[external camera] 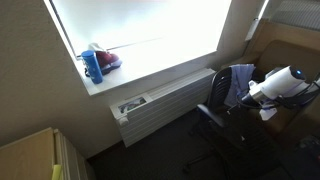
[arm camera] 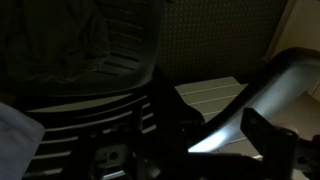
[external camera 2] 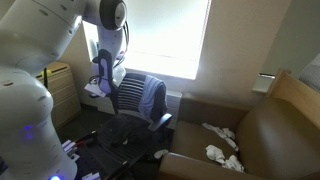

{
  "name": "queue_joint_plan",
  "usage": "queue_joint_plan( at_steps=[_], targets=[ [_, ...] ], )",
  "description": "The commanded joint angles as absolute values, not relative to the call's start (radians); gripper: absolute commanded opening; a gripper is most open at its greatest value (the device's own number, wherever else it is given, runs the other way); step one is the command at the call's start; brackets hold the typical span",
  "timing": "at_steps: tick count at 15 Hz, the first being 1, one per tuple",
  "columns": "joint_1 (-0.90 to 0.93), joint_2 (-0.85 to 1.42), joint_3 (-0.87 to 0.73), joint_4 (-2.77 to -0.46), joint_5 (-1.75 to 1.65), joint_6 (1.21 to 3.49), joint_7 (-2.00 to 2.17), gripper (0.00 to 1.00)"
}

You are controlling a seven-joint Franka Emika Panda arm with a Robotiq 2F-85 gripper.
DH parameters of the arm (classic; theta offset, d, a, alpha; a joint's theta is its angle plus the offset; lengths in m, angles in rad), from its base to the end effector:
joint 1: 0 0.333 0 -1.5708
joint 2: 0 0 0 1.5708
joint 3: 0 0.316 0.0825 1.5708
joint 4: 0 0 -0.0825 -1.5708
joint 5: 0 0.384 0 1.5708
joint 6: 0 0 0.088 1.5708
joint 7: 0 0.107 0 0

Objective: Make the chair face the couch, remove the clothes on it, and then put them on the couch

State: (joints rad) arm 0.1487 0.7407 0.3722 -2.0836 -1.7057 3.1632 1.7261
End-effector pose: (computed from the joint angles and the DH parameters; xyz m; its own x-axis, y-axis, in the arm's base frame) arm 0.3956 0.3433 0.1149 0.8974 0.2967 0.3266 0.3898 -0.8800 -0.2716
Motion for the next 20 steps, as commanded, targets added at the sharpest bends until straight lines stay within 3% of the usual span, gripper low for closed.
queue_joint_plan(
  at_steps=[1, 11, 20],
  targets=[
    [0.178, 0.842, 0.361, -2.054, -1.628, 3.14, 1.705, 1.0],
    [0.171, 0.737, 0.413, -2.11, -1.589, 3.156, 1.699, 1.0],
    [0.157, 0.714, 0.499, -2.163, -1.314, 2.941, 1.418, 1.0]
  ],
)
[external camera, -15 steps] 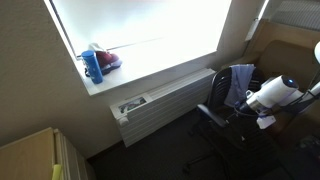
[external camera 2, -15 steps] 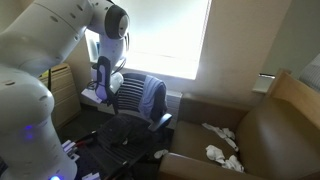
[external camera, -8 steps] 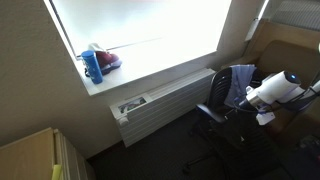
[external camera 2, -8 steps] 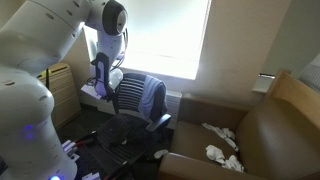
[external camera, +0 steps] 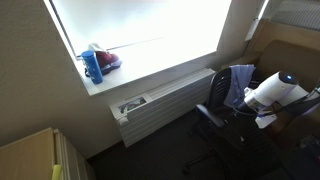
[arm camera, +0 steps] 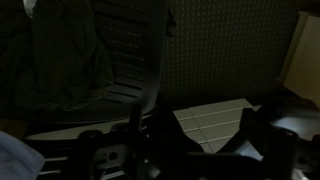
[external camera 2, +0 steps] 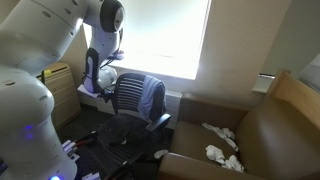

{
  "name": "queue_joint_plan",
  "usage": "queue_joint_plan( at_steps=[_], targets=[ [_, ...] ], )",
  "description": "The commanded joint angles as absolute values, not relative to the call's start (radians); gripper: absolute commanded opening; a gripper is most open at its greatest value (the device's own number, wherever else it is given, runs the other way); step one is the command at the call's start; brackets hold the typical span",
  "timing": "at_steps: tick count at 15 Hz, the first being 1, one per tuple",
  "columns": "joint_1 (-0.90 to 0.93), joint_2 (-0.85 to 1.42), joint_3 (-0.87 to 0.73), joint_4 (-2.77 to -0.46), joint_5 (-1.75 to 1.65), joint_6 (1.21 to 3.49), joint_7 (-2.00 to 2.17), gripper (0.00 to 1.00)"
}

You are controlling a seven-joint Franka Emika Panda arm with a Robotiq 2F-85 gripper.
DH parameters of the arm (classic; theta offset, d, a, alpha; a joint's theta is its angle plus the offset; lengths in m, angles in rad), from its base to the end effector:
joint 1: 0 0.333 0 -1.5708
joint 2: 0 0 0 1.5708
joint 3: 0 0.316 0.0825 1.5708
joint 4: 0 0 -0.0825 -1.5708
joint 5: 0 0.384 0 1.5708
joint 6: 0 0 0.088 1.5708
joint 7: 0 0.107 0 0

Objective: Make the chair face the couch, remove the clothes on it, and then put them on the couch

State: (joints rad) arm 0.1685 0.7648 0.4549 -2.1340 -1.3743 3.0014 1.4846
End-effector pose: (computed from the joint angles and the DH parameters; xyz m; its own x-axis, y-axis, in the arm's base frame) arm 0.3715 0.3767 0.1005 0.9262 0.2975 0.2316 0.3450 -0.9164 -0.2027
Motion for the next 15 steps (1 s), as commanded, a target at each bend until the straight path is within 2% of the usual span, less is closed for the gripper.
queue_joint_plan(
  at_steps=[1, 6, 7, 9, 11, 15],
  targets=[
    [0.16, 0.695, 0.504, -2.162, -1.311, 2.916, 1.41, 1.0],
    [0.251, 0.523, 0.493, -2.163, -1.383, 2.722, 1.49, 1.0],
    [0.223, 0.599, 0.491, -2.13, -1.369, 2.794, 1.474, 1.0],
    [0.24, 0.57, 0.492, -2.131, -1.364, 2.78, 1.48, 1.0],
    [0.181, 0.638, 0.494, -2.115, -1.356, 2.932, 1.494, 1.0],
    [0.167, 0.741, 0.438, -2.047, -1.383, 3.096, 1.608, 1.0]
  ],
)
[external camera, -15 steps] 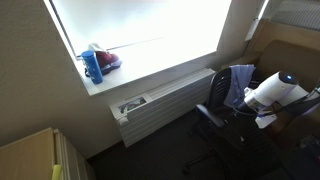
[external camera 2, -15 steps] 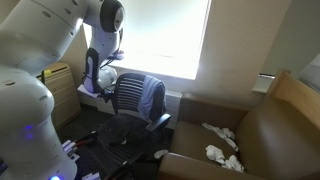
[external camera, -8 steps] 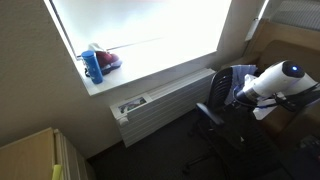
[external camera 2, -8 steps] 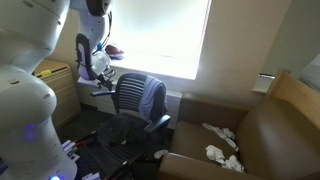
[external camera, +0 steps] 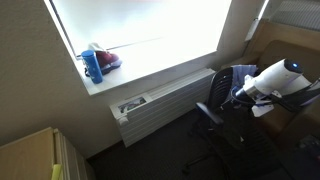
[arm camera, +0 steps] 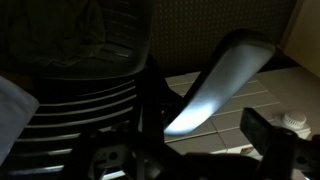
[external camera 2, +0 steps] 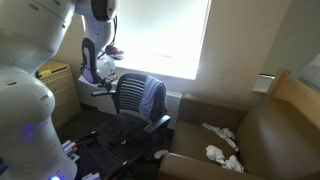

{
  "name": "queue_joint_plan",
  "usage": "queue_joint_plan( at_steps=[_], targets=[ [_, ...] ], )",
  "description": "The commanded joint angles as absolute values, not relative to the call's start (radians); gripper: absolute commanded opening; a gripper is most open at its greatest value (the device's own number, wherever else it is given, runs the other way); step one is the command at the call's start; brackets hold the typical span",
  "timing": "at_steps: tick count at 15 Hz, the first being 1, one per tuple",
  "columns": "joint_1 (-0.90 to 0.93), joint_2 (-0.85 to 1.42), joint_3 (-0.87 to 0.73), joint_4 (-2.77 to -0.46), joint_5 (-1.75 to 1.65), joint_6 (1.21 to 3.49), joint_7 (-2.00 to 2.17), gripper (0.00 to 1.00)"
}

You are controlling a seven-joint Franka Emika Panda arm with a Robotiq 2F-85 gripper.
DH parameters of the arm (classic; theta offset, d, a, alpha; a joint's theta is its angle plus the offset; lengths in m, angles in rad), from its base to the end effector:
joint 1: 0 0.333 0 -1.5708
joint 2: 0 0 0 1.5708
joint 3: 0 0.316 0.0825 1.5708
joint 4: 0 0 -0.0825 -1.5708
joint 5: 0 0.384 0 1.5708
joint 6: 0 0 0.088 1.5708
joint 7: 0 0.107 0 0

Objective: Make the chair face the couch, remove the clothes on it, and then put them on the couch

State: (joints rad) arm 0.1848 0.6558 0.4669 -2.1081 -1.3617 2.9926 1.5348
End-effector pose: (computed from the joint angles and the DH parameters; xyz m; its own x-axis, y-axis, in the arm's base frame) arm 0.3953 0.3955 0.1575 0.9063 0.2455 0.3441 0.3281 -0.9219 -0.2062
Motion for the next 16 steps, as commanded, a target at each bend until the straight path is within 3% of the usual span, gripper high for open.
queue_joint_plan(
  at_steps=[1, 8, 15, 16],
  targets=[
    [0.171, 0.769, 0.422, -2.024, -1.378, 3.122, 1.645, 1.0],
    [0.273, 0.952, 0.379, -1.841, -1.387, 3.182, 1.756, 1.0],
    [0.286, 0.914, 0.394, -1.898, -1.355, 3.027, 1.682, 1.0],
    [0.287, 0.907, 0.397, -1.906, -1.35, 2.988, 1.666, 0.75]
  ],
)
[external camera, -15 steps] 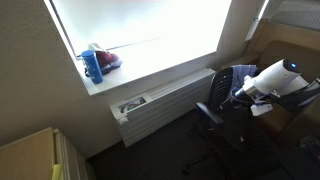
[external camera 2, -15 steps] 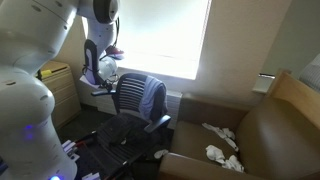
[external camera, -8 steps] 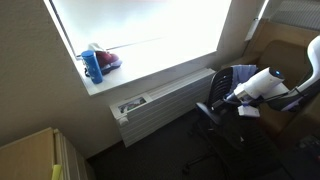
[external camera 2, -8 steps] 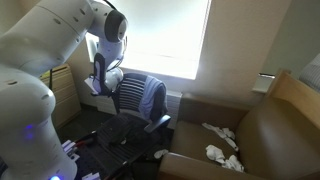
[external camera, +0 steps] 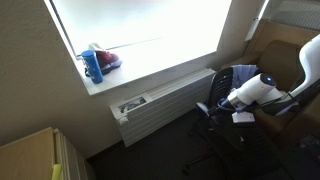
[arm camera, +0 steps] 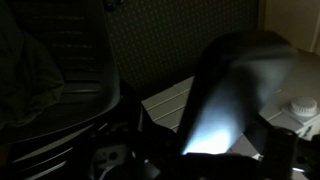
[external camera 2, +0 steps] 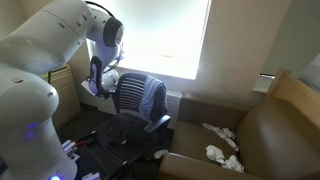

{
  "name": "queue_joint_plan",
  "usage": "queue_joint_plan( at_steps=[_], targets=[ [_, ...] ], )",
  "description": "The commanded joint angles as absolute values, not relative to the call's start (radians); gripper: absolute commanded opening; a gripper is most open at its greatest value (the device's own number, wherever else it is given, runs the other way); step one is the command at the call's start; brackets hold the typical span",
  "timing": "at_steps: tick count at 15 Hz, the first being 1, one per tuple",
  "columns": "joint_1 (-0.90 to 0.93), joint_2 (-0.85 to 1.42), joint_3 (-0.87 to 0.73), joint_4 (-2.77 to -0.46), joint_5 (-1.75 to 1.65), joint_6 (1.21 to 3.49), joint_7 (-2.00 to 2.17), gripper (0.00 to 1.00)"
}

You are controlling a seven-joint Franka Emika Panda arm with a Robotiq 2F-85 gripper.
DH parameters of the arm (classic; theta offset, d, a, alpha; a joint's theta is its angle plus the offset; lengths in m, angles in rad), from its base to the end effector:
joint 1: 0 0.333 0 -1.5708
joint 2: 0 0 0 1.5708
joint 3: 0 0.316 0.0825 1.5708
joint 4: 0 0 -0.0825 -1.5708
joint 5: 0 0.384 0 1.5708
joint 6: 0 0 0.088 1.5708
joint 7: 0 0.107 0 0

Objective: Make the chair face the couch, remove the clothes on it, and then put them on the couch

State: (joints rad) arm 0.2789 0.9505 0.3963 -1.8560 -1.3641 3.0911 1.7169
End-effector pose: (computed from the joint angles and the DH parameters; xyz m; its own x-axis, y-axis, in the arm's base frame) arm 0.4146 0.4314 0.0768 0.9734 0.0506 0.2233 0.1326 -0.9196 -0.3699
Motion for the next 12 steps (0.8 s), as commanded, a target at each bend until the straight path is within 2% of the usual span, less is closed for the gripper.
queue_joint_plan(
  at_steps=[1, 6, 10, 12],
  targets=[
    [0.284, 0.906, 0.402, -1.912, -1.344, 2.959, 1.643, 0.74],
    [0.301, 0.871, 0.433, -1.921, -1.331, 2.823, 1.56, 0.38],
    [0.235, 0.857, 0.51, -1.983, -1.252, 2.766, 1.376, 0.35],
    [0.139, 0.852, 0.561, -2.049, -1.244, 2.784, 1.26, 0.35]
  ],
)
